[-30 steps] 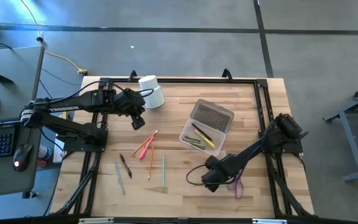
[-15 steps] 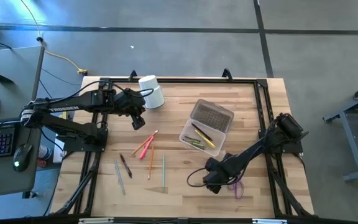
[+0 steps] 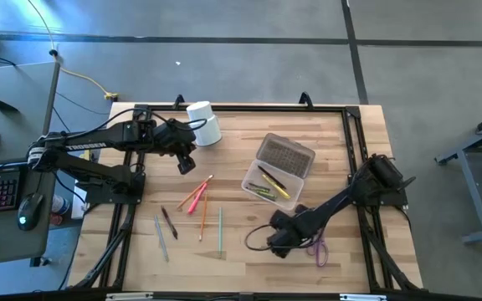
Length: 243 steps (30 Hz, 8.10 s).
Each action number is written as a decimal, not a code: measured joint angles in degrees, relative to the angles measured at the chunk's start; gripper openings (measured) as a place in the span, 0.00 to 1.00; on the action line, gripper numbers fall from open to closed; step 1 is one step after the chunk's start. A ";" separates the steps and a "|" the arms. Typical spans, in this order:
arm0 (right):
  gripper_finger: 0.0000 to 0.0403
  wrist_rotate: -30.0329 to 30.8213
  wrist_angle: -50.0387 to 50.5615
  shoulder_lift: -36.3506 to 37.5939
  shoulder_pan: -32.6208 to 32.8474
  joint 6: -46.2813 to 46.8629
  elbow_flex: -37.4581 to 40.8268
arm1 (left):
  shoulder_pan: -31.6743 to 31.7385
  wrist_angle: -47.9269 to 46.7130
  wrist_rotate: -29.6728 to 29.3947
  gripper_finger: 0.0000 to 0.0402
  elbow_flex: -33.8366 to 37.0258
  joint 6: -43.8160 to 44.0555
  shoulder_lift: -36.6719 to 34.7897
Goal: Pick & place school supplies into a supply box
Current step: Put the dark green crayon into the supply box, then put the top orange pencil into the supply box
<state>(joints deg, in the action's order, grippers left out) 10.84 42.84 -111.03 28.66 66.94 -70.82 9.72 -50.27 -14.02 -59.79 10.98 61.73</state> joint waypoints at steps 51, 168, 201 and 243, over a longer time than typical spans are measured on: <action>0.30 3.05 -11.58 0.49 -25.13 -46.45 -7.27 | -0.40 -6.50 13.71 0.17 11.30 17.08 0.39; 0.30 0.56 -14.05 0.54 -25.24 -46.01 -7.11 | -12.90 75.85 -2.93 0.46 27.65 3.61 41.33; 0.30 -0.26 -14.00 0.54 -25.11 -44.42 -7.11 | -13.36 91.99 -9.97 0.08 27.47 13.54 52.76; 0.30 16.86 -0.21 19.55 -2.68 -30.84 -7.13 | -13.64 87.86 -12.17 0.48 27.50 9.49 48.17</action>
<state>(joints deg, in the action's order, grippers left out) 27.70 42.63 -91.48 25.98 36.10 -77.95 -3.92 37.59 -26.19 -32.29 20.47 109.90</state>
